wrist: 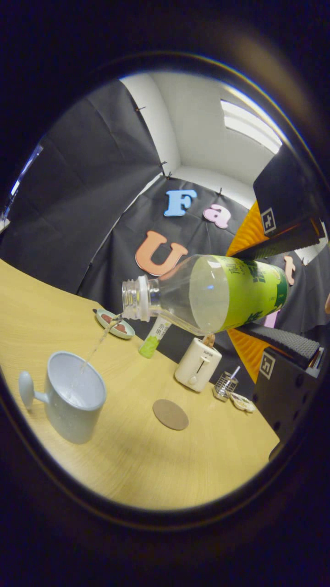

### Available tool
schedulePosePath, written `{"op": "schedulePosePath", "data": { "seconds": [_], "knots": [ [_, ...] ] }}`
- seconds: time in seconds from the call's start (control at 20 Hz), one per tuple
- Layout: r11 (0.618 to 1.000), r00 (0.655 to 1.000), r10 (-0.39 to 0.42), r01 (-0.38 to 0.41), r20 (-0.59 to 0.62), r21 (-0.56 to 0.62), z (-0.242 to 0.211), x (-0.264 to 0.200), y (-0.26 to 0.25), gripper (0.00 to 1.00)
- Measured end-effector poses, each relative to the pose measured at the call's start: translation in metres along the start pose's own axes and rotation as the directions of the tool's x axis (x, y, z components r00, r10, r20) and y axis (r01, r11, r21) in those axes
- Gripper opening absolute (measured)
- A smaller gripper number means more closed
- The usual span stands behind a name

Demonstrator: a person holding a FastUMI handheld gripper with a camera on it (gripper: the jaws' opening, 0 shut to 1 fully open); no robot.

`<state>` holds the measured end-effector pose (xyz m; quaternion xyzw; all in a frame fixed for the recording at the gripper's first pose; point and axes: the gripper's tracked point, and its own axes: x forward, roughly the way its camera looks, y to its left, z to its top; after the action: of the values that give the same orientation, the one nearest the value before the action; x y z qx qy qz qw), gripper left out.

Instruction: Take the bottle from table, then pour the juice into the cup, finally place the bottle on the coaster

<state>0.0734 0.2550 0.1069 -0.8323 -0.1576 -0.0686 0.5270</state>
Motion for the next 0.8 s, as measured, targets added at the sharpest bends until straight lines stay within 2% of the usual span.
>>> {"op": "schedulePosePath", "data": {
  "seconds": [0.8],
  "knots": [
    [0.993,1.000,0.002,-0.001,0.014,-0.114,0.005,-0.002,-0.015,0.78]
  ]
}}
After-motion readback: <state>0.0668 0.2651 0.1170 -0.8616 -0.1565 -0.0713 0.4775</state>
